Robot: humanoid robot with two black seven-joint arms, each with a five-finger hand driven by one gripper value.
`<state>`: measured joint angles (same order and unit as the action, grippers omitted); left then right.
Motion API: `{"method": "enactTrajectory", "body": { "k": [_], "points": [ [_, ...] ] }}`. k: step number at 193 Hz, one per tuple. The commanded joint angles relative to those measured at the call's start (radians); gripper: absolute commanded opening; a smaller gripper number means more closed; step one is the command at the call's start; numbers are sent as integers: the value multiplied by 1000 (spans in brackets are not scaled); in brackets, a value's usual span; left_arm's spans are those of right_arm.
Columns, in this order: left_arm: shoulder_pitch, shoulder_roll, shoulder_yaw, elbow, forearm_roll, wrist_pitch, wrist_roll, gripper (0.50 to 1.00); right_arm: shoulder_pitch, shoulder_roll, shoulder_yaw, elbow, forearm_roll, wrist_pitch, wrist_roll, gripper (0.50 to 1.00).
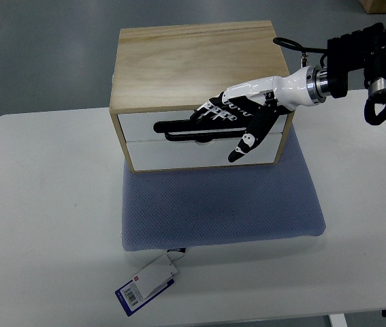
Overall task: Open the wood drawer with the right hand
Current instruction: 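Reach the right hand to the upper drawer's black handle and hook fingers, then pull the upper white drawer toward the robot with the right hand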
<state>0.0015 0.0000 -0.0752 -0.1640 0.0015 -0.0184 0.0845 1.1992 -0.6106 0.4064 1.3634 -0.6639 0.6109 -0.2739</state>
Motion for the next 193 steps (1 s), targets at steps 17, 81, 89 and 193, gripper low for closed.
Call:
{"method": "enactTrajectory", "body": {
  "k": [17, 81, 89, 193],
  "points": [
    [0, 0, 0, 0, 0, 0, 0, 1000, -1, 25, -1, -44, -3, 0, 1, 934],
    [0, 0, 0, 0, 0, 0, 0, 1000, -26, 38, 2, -52, -37, 0, 2, 936],
    [0, 0, 0, 0, 0, 0, 0, 1000, -30, 38, 2, -52, -40, 0, 2, 936],
    [0, 0, 0, 0, 0, 0, 0, 1000, -47, 55, 0, -44, -71, 0, 2, 938]
  ]
}}
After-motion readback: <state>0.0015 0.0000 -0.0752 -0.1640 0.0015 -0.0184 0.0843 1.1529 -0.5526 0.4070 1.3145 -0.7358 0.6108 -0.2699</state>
